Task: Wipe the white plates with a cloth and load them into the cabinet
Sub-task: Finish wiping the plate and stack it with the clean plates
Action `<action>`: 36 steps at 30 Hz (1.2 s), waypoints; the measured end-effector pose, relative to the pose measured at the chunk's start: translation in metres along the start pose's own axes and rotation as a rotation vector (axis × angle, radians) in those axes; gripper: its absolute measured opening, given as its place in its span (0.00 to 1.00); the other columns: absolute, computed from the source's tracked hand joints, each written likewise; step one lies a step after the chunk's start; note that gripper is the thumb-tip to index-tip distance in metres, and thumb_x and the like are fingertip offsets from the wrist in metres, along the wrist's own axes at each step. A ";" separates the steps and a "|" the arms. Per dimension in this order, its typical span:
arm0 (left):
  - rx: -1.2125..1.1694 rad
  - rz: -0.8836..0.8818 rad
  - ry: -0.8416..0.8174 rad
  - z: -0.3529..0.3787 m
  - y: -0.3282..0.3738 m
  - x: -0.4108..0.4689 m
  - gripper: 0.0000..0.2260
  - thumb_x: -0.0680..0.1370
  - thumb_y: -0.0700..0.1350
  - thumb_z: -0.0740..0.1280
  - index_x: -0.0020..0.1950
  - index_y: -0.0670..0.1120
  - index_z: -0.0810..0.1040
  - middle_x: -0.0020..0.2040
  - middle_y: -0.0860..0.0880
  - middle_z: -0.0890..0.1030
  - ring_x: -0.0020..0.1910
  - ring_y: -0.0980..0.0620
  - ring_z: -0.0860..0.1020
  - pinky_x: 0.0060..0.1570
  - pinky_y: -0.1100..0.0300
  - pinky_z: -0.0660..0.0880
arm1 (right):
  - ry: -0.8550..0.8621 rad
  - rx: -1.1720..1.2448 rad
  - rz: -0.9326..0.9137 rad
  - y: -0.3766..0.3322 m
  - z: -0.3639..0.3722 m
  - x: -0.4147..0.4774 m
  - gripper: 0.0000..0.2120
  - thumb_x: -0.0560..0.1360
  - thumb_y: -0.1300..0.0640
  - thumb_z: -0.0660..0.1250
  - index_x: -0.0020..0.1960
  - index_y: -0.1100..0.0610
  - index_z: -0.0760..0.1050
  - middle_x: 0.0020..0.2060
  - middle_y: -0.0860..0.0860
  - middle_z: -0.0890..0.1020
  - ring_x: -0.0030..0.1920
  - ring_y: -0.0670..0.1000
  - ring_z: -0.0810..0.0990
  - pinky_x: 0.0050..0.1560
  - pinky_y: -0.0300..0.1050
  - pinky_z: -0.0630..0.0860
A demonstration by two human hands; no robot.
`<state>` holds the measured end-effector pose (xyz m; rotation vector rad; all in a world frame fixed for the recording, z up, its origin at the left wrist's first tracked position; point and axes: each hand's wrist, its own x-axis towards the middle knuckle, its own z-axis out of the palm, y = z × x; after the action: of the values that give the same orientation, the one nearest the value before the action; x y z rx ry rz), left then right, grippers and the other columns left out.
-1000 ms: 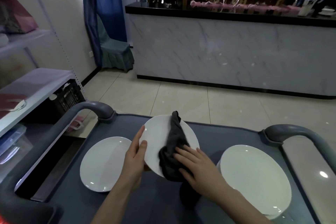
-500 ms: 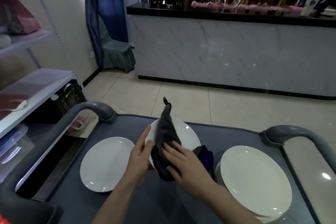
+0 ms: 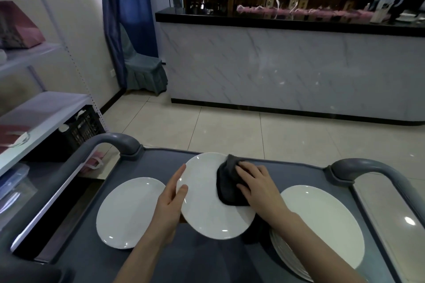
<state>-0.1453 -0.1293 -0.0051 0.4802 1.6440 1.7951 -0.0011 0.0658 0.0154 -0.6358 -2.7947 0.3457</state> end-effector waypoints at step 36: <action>0.111 0.051 -0.083 0.024 0.017 0.000 0.17 0.83 0.47 0.60 0.66 0.69 0.72 0.59 0.59 0.81 0.53 0.54 0.82 0.38 0.52 0.81 | -0.074 -0.049 0.006 -0.015 0.009 -0.006 0.27 0.82 0.44 0.54 0.79 0.49 0.55 0.77 0.42 0.60 0.70 0.50 0.62 0.71 0.45 0.62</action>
<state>-0.1333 -0.1115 0.0146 0.6436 1.6928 1.7031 -0.0044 0.0483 0.0106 -0.6556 -2.8800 0.3083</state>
